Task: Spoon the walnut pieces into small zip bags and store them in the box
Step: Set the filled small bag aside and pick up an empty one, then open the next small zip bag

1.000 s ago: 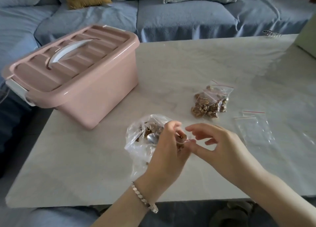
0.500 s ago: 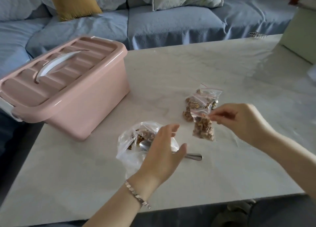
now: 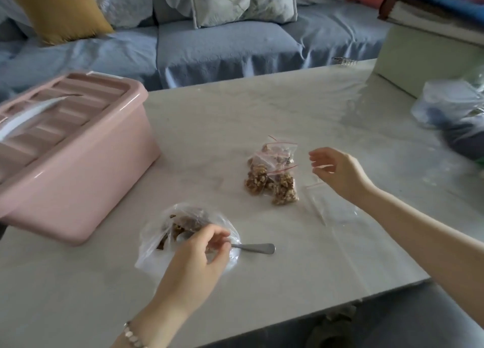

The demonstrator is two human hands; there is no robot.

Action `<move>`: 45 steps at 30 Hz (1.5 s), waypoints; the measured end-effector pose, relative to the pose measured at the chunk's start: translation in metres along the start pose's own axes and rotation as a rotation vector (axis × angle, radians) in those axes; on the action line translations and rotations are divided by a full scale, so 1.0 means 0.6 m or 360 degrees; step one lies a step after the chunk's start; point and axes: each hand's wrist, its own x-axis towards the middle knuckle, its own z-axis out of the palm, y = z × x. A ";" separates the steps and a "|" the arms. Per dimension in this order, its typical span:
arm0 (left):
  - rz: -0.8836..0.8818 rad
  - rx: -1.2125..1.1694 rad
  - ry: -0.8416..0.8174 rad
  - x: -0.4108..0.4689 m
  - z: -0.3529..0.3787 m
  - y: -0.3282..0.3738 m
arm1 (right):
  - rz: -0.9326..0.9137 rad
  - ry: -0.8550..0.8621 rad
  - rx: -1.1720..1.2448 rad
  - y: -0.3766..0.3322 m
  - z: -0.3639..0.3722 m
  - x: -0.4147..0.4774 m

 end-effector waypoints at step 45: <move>-0.0050 0.0095 -0.0306 -0.039 -0.061 0.007 | -0.0224 -0.0722 0.0139 -0.222 0.094 -0.204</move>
